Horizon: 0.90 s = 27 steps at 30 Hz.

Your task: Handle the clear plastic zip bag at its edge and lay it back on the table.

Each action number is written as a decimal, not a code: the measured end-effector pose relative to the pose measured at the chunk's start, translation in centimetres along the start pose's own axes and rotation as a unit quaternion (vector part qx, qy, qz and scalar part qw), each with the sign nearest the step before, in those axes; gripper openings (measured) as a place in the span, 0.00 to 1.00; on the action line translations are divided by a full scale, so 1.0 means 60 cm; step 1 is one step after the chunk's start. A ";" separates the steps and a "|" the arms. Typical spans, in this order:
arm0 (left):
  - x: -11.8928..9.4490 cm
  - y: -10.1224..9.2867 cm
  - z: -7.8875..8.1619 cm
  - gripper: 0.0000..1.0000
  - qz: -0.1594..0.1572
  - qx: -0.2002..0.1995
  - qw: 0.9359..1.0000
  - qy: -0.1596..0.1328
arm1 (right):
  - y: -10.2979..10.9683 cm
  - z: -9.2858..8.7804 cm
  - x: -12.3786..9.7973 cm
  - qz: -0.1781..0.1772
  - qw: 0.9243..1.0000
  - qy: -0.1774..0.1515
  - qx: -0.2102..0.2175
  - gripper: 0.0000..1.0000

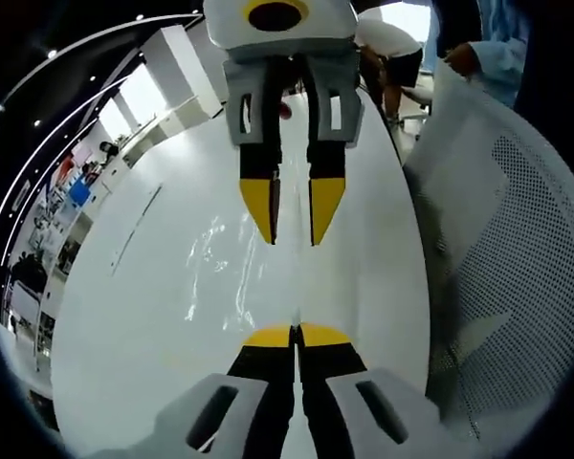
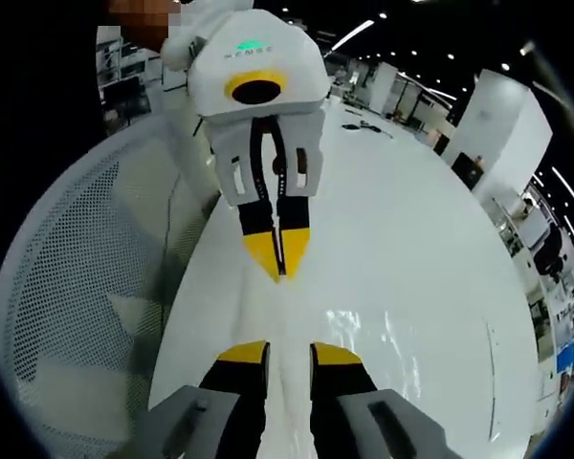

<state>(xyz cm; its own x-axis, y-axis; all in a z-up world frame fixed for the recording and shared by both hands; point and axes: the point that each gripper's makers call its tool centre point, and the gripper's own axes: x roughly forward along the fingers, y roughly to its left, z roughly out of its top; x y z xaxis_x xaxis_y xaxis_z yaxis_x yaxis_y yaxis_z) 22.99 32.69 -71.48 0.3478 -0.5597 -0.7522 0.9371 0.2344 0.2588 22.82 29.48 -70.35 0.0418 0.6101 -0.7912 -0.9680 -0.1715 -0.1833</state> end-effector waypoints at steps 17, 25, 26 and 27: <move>-0.001 0.002 0.019 0.00 -0.001 0.007 1.000 -0.008 | 0.009 0.045 0.031 0.022 0.999 -0.022 -0.021 0.09; -0.002 -0.001 0.025 0.00 -0.004 0.013 1.000 -0.012 | 0.005 0.047 0.032 0.012 0.999 -0.019 -0.023 0.01; -0.002 -0.001 0.025 0.00 -0.005 0.013 1.000 -0.012 | 0.005 0.047 0.032 0.011 0.999 -0.019 -0.025 0.01; -0.002 -0.002 0.026 0.00 -0.005 0.014 1.000 -0.012 | 0.006 0.046 0.032 0.012 1.000 -0.017 -0.023 0.01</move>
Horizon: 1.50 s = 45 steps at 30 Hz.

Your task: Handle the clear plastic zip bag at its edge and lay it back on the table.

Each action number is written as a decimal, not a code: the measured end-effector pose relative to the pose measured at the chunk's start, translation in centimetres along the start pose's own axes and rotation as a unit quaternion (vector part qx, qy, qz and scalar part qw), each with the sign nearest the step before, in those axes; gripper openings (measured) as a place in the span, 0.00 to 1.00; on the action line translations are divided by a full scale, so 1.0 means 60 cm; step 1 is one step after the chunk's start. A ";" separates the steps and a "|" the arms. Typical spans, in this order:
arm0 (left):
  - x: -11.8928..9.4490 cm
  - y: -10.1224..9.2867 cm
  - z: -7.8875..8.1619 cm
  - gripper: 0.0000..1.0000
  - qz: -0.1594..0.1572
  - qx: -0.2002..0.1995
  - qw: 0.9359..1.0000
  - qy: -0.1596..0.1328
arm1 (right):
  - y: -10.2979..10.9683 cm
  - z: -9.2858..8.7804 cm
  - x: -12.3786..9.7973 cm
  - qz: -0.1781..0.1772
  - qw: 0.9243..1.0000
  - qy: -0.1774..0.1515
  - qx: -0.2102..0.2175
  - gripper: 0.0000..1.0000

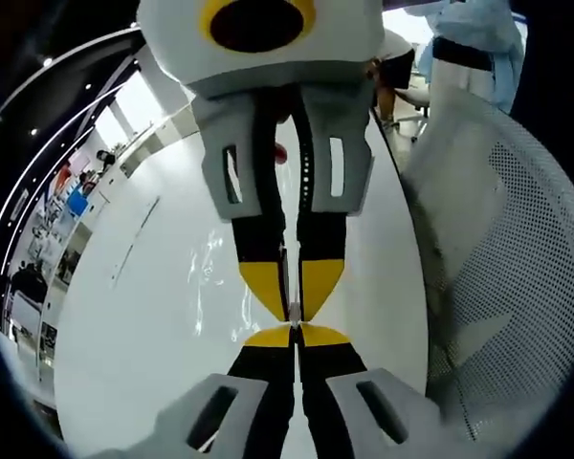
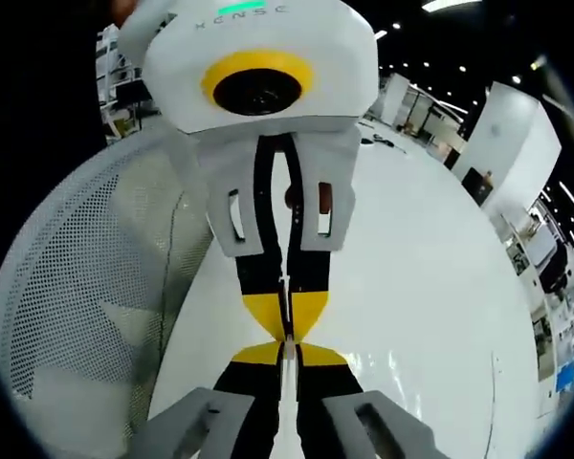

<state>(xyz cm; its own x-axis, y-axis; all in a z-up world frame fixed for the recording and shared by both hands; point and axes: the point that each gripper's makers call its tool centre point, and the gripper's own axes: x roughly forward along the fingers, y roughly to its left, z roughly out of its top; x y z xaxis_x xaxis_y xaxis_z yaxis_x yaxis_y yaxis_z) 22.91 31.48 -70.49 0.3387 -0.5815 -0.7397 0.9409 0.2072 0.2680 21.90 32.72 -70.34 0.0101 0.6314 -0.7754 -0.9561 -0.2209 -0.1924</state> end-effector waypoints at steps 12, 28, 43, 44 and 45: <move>0.003 -0.008 0.002 0.00 -0.008 0.009 1.000 -0.003 | 0.004 -0.014 0.008 -0.005 0.998 0.034 0.053 0.00; 0.007 -0.010 0.005 0.00 -0.007 0.010 1.000 -0.012 | 0.007 -0.025 0.008 0.000 0.993 0.076 0.086 0.00; 0.000 -0.017 0.008 0.00 -0.014 0.053 0.998 -0.031 | 0.009 -0.024 0.009 0.005 0.994 0.073 0.079 0.00; 0.001 -0.018 0.008 0.00 -0.015 0.053 0.998 -0.032 | 0.009 -0.025 0.009 0.005 0.994 0.074 0.081 0.00; 0.001 -0.019 0.008 0.00 -0.016 0.052 0.998 -0.034 | 0.010 -0.027 0.009 0.007 0.994 0.076 0.084 0.00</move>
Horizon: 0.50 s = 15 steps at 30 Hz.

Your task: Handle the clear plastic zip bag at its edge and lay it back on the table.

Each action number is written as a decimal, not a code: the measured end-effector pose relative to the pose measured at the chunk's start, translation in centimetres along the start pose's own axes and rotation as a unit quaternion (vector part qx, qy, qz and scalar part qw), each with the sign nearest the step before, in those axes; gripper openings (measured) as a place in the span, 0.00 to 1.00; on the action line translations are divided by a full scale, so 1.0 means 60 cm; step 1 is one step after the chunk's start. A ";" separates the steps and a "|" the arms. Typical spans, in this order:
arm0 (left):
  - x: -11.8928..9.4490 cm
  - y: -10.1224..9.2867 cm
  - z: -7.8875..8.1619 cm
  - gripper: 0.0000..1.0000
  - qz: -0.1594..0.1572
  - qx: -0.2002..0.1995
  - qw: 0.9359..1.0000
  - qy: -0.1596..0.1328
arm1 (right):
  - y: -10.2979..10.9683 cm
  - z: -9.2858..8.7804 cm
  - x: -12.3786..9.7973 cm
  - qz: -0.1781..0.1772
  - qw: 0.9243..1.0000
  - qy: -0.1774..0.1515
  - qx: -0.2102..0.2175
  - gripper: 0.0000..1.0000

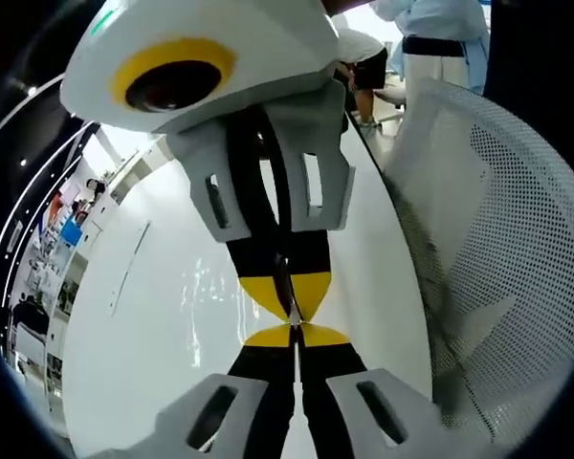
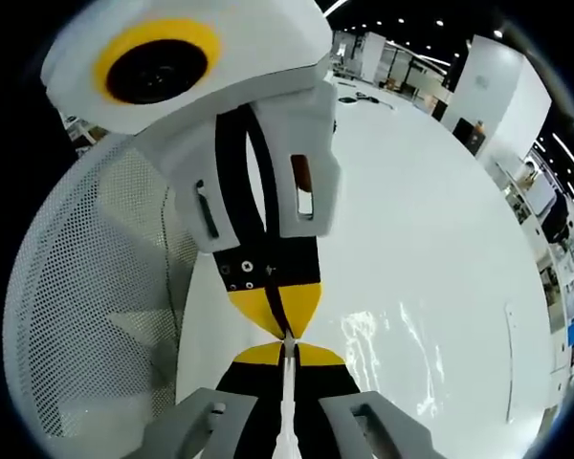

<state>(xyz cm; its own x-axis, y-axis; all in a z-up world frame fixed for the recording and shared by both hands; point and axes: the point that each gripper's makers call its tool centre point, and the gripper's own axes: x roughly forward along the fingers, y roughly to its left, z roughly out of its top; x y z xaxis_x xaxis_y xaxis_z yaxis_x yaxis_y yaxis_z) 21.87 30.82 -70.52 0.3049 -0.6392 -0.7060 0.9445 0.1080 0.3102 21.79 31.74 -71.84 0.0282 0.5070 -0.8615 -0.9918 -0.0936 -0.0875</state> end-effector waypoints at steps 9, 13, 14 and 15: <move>0.003 0.001 0.001 0.00 0.004 -0.007 1.000 -0.009 | 0.003 -0.011 -0.005 -0.001 1.000 0.017 0.000 0.00; 0.000 -0.001 0.001 0.00 0.001 -0.008 1.000 -0.011 | 0.006 -0.015 -0.005 0.002 1.000 0.020 0.004 0.00; -0.001 -0.002 0.001 0.00 0.001 -0.010 1.000 -0.011 | 0.006 -0.017 -0.005 0.003 1.000 0.021 0.006 0.00; -0.002 -0.001 0.001 0.00 0.001 -0.010 1.000 -0.012 | 0.005 -0.020 -0.005 0.003 1.000 0.023 0.007 0.00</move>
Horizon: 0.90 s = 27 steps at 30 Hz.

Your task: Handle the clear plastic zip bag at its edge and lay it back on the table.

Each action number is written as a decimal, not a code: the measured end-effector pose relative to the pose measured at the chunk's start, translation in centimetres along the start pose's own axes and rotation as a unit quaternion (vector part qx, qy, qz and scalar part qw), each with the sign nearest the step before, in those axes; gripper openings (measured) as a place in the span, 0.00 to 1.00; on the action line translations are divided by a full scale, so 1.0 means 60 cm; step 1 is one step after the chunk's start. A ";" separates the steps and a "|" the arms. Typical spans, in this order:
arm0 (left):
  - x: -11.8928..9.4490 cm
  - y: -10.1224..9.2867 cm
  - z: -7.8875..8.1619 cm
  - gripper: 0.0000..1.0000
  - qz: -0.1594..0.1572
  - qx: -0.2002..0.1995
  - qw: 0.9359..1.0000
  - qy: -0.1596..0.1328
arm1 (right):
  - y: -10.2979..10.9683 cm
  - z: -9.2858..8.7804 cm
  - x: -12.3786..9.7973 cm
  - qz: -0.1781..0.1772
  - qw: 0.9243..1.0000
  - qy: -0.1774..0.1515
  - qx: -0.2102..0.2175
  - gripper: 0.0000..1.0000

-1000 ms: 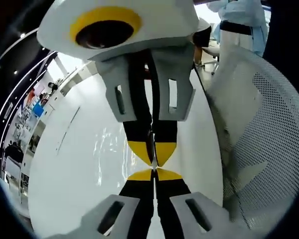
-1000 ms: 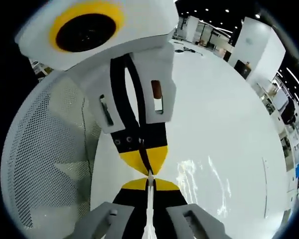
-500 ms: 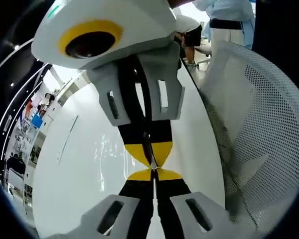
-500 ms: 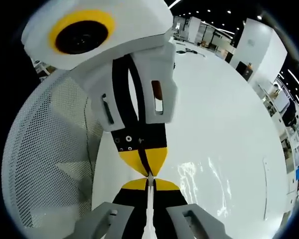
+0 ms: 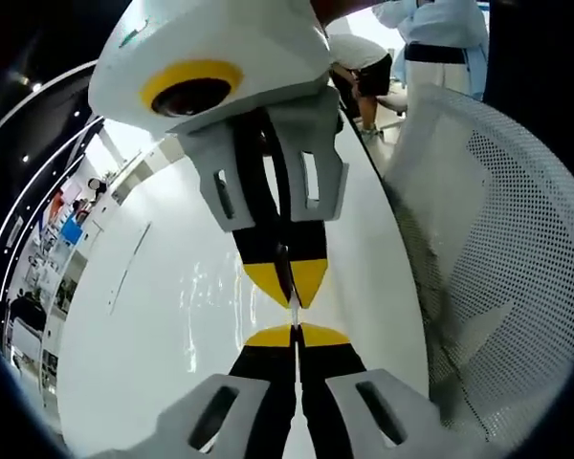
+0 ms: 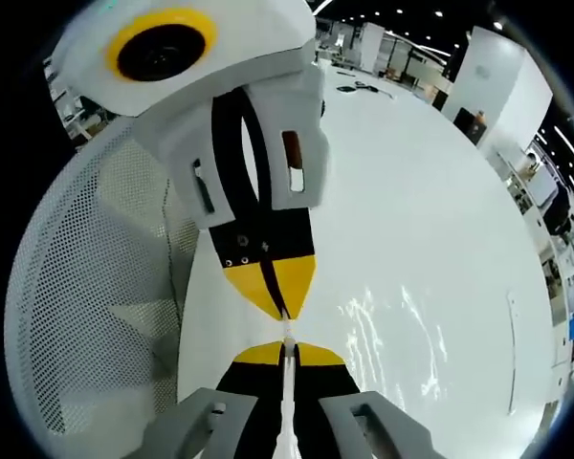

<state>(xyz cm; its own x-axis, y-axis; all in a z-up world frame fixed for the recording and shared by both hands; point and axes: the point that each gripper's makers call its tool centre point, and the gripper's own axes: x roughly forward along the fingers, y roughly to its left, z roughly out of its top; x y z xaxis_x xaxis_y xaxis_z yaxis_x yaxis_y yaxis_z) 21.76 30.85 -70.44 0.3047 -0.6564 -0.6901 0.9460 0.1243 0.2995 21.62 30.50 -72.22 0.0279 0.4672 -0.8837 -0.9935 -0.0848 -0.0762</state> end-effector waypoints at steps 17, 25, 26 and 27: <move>0.003 -0.001 0.003 0.00 -0.005 0.000 1.000 -0.005 | 0.001 -0.013 -0.004 -0.004 1.000 0.008 0.017 0.00; 0.011 -0.004 0.010 0.00 -0.008 0.009 1.000 0.002 | 0.006 -0.007 -0.002 0.002 0.999 0.010 0.031 0.00; 0.012 -0.004 0.011 0.01 -0.009 0.009 1.000 0.002 | 0.006 -0.006 -0.002 0.002 0.999 0.009 0.031 0.00; 0.013 -0.006 0.016 0.02 -0.011 0.010 1.000 -0.003 | 0.007 -0.003 -0.002 0.002 0.999 0.008 0.032 0.00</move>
<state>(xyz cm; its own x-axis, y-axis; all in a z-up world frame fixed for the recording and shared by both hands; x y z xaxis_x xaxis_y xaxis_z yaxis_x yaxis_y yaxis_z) 21.57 29.55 -70.45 0.2822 -0.6635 -0.6929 0.9504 0.0948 0.2963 21.23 30.25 -72.22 0.0252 0.4522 -0.8916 -0.9986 -0.0298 -0.0433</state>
